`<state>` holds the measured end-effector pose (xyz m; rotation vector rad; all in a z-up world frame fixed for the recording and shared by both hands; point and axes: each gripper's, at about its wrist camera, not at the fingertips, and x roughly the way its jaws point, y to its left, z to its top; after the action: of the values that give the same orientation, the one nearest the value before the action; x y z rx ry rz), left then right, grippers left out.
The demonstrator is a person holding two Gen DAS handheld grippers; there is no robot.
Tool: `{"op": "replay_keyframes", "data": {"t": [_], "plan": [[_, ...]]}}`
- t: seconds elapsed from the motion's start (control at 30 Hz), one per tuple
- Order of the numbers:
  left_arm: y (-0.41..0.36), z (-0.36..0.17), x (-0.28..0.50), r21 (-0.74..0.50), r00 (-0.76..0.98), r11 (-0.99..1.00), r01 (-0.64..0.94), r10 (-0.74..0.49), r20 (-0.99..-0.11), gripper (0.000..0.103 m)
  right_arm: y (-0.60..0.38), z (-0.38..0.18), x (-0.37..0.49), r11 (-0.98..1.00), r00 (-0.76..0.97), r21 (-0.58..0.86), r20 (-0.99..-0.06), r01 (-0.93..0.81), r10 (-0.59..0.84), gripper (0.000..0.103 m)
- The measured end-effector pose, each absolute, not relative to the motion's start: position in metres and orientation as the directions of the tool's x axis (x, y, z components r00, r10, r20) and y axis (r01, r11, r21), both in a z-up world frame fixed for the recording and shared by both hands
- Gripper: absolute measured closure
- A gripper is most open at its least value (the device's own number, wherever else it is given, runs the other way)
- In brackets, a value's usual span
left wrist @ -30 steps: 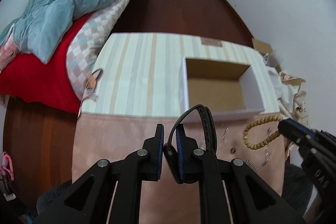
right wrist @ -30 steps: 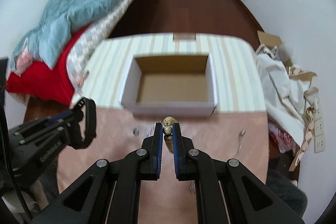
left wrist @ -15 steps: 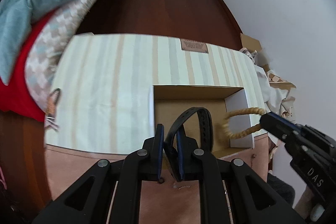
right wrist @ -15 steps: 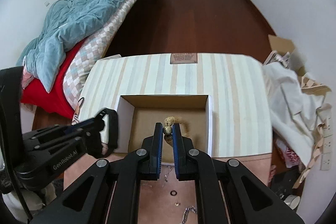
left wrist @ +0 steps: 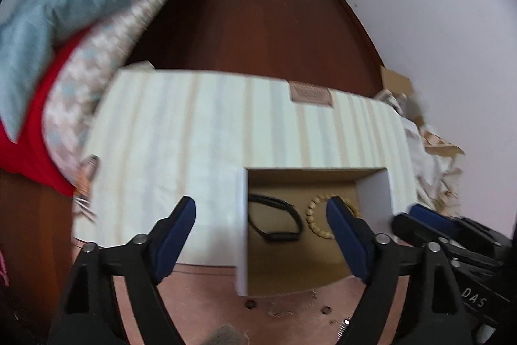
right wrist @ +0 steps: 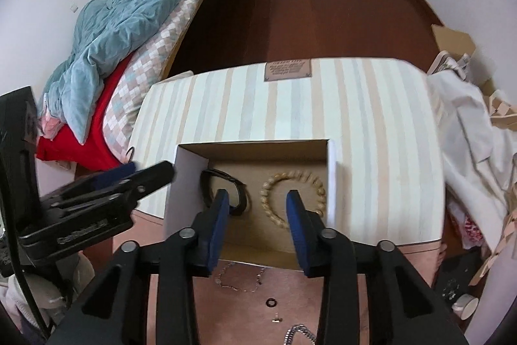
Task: Organize jewelry
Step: 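Open both tools and lift them out of the box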
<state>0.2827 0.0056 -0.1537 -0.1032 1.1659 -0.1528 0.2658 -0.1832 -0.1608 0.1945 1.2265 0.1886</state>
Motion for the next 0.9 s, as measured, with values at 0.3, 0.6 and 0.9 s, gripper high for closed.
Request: {"op": "replay_keyframes", "data": {"t": [0.3,0.6,0.9], "plan": [[0.022,-0.157,0.251,0.023,0.475,1.0,0.009,0.016,-0.88,0.001,-0.18,-0.159,0.234,0.996,0.394,-0.082,-0.915,0.045,-0.093,0.003],[0.015,-0.16,0.222,0.09,0.506,0.995,0.043,0.056,-0.861,0.0,-0.18,-0.169,0.218,0.992,0.41,-0.094,-0.904,0.08,-0.119,0.001],[0.011,-0.141,0.193,0.088,0.553,0.995,0.045,0.049,-0.832,0.0,-0.177,-0.15,0.193,0.993,0.455,-0.088,-0.883,0.082,-0.116,0.001]]}}
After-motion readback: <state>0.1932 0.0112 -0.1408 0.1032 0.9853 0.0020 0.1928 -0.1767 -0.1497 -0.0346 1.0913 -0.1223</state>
